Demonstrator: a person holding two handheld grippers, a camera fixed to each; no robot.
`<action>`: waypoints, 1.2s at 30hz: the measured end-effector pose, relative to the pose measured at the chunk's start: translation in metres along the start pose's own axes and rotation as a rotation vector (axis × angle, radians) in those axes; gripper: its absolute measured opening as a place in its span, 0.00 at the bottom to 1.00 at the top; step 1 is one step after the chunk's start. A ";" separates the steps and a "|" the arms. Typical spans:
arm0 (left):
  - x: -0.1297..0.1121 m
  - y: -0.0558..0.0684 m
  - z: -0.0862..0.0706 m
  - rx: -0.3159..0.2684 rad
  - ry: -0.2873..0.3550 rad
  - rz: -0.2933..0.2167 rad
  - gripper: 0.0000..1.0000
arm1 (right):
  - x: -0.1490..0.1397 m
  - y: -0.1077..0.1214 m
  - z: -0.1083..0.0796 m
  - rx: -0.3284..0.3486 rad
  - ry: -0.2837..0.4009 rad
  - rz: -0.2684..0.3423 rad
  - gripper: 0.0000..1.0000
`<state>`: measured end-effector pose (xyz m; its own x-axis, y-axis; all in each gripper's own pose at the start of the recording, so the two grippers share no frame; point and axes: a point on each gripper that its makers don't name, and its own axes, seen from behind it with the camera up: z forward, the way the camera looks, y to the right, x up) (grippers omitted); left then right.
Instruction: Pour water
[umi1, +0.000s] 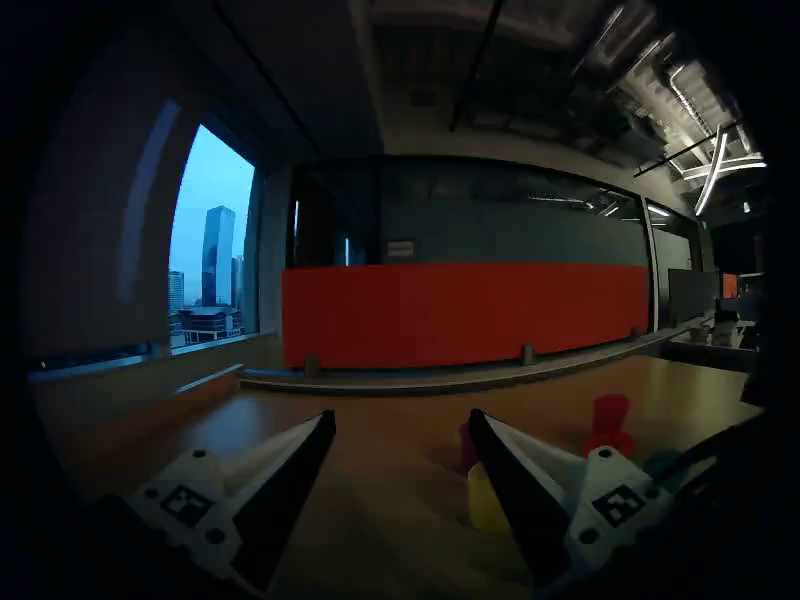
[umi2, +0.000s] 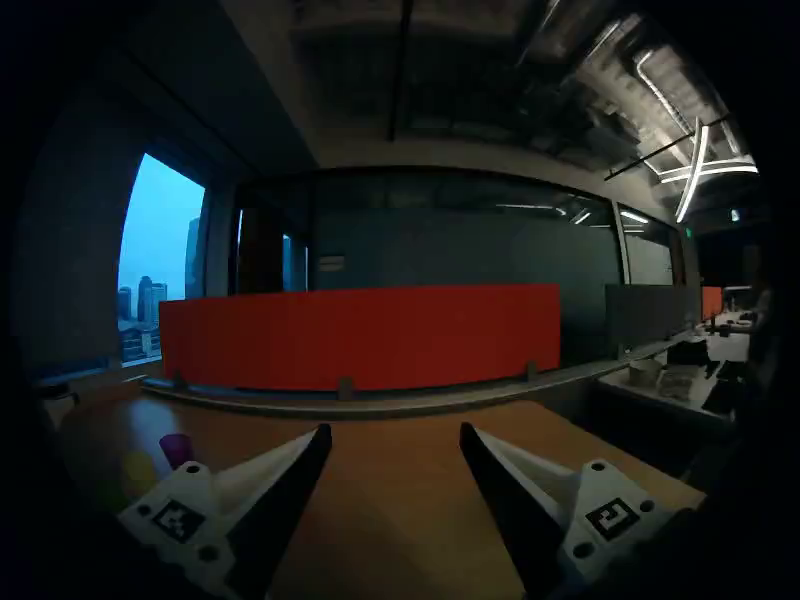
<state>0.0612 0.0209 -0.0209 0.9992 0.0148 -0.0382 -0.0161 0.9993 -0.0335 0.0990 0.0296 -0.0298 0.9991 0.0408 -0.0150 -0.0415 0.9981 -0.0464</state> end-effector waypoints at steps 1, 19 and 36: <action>-0.002 0.000 0.000 0.002 0.000 0.001 0.99 | -0.001 0.000 0.000 -0.002 -0.002 -0.001 0.99; -0.038 -0.009 0.011 0.026 -0.009 0.002 0.99 | -0.008 0.003 0.001 -0.018 -0.021 -0.011 0.99; -0.063 -0.016 0.019 0.036 -0.038 -0.010 0.99 | -0.006 0.001 0.006 -0.012 -0.024 -0.010 0.99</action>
<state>-0.0004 0.0050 0.0012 1.0000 0.0059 0.0003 -0.0059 1.0000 0.0021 0.0934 0.0309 -0.0240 0.9994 0.0320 0.0094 -0.0314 0.9978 -0.0582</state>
